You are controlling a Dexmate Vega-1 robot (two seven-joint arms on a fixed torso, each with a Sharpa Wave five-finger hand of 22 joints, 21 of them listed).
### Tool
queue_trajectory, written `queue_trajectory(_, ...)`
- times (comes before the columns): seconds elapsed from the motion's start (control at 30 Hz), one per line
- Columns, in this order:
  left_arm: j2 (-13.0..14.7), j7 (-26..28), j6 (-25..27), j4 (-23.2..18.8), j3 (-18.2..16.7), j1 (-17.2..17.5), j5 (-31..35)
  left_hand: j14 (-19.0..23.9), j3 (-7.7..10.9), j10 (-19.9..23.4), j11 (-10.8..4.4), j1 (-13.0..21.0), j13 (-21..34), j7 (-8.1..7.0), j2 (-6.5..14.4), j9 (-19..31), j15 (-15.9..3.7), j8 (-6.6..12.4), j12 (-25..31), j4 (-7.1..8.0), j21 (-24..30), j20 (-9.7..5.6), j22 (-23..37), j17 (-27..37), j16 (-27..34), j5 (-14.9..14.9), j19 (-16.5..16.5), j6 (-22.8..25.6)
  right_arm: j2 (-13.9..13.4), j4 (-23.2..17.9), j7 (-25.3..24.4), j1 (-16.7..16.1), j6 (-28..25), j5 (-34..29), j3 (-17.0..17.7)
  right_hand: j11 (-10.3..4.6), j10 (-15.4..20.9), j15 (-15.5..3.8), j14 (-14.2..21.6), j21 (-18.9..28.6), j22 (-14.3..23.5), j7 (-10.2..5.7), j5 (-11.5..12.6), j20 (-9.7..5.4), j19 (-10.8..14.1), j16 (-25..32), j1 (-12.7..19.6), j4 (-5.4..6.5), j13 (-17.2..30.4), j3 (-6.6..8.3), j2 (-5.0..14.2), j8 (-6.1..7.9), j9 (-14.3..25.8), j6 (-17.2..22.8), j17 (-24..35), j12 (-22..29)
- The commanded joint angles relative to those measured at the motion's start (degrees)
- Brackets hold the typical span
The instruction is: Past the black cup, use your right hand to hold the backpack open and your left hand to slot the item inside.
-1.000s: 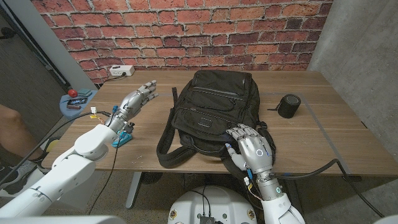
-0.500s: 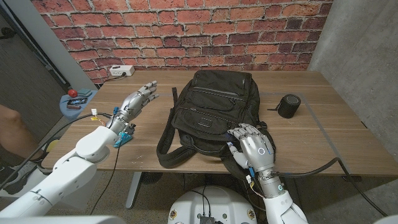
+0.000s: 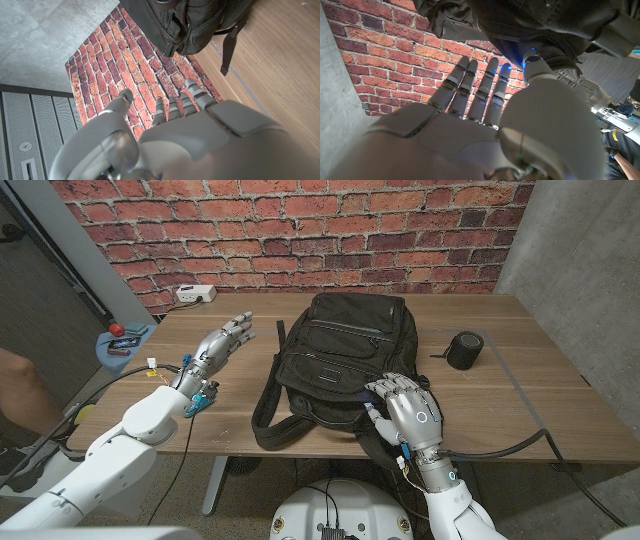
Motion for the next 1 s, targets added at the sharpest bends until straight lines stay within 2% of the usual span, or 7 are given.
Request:
queue_trajectory(0.03,-0.7,0.6,-0.1,0.2,0.1,0.2,0.2,0.3,-0.2,0.3,0.27,0.6,0.1,-0.07,-0.1,0.3,-0.06,0.26,0.1,0.07,0.2,-0.08,0.3,0.1,0.3,0.4,0.5,0.7,-1.0,-0.4,-0.3,0.1,2.5,1.7,1.1,-0.01,0.5,-8.64,0.6,0.3,0.2,-0.05,0.2,-2.45,0.7,0.4,0.7,0.12,0.2,-0.07,0.04,0.21,0.3,0.5,0.3,0.5)
queue_trajectory(0.23,-0.9,1.2,-0.1,0.1,0.0,0.6,0.3,0.3,-0.21,0.3,0.22,0.7,0.1,-0.09,-0.1,0.3,-0.03,0.24,0.1,0.09,0.2,-0.12,0.3,0.1,0.3,0.4,0.5,0.7,-0.9,0.1,-1.1,0.1,3.6,3.2,1.7,-0.09,1.7,-9.01,1.6,0.4,0.2,-0.24,0.2,-2.6,0.9,0.7,1.2,0.0,0.4,-0.12,0.18,0.52,0.3,1.6,0.5,1.2)
queue_trajectory(0.37,-1.1,1.5,-0.1,0.0,-0.1,0.9,0.4,0.3,-0.23,0.4,0.29,0.7,0.1,-0.07,-0.1,0.3,-0.04,0.23,0.1,0.12,0.1,-0.11,0.3,0.1,0.3,0.4,0.5,0.7,-0.8,0.6,-1.3,0.7,4.4,3.6,1.8,-0.73,4.3,-9.2,2.9,0.4,0.2,-0.41,0.3,-2.98,1.3,1.2,1.9,-0.09,0.8,-0.17,0.55,1.19,0.4,3.7,0.9,2.5)
queue_trajectory(0.47,-1.2,1.7,-0.1,-0.2,-0.2,1.1,0.5,0.4,-0.24,0.3,0.22,0.7,0.1,-0.05,-0.1,0.3,-0.05,0.23,0.1,0.13,0.1,-0.11,0.3,0.1,0.3,0.4,0.5,0.7,-0.5,1.0,-1.2,1.3,4.9,3.7,1.6,-0.94,4.8,-9.32,3.4,0.5,0.2,-0.35,0.3,-3.22,1.5,1.5,2.2,-0.13,0.9,-0.18,0.79,1.52,0.4,4.8,1.1,2.8)
queue_trajectory(0.73,-1.4,2.1,-0.1,-0.5,-0.4,1.7,0.7,0.4,-0.27,0.4,0.21,0.8,0.1,-0.02,-0.1,0.3,-0.05,0.23,0.1,0.16,0.1,-0.14,0.3,0.1,0.3,0.4,0.6,0.8,0.4,1.7,-1.1,2.7,5.8,3.9,1.2,-2.08,10.0,-9.89,6.4,0.6,0.2,-1.54,0.2,-4.08,2.2,3.0,4.7,-0.51,0.6,-0.32,1.57,3.18,0.4,9.8,2.1,4.6)
queue_trajectory(0.9,-1.4,2.4,0.2,-0.7,-0.8,2.1,0.6,0.4,-0.28,0.4,0.25,0.8,0.1,-0.02,-0.1,0.3,-0.08,0.23,0.1,0.2,0.1,-0.05,0.3,0.1,0.3,0.4,0.5,0.8,0.5,1.7,-1.0,3.4,6.6,4.5,1.3,-2.18,12.8,-10.09,8.3,0.6,0.3,-2.29,0.1,-4.58,2.5,3.9,6.0,-0.44,0.0,-0.64,2.06,4.54,0.5,13.3,2.8,5.3)
queue_trajectory(1.0,-1.4,2.5,0.3,-0.9,-0.9,2.3,0.6,0.4,-0.31,0.4,0.27,0.9,0.1,-0.03,-0.1,0.3,-0.05,0.21,0.1,0.22,0.1,-0.06,0.3,0.1,0.3,0.4,0.5,0.8,0.3,1.7,-1.1,3.7,7.1,4.8,1.6,-2.85,15.0,-10.17,9.7,0.6,0.3,-2.27,-0.1,-4.77,2.6,4.6,6.7,-0.42,-0.2,-1.01,2.22,5.15,0.6,14.7,3.3,5.9)
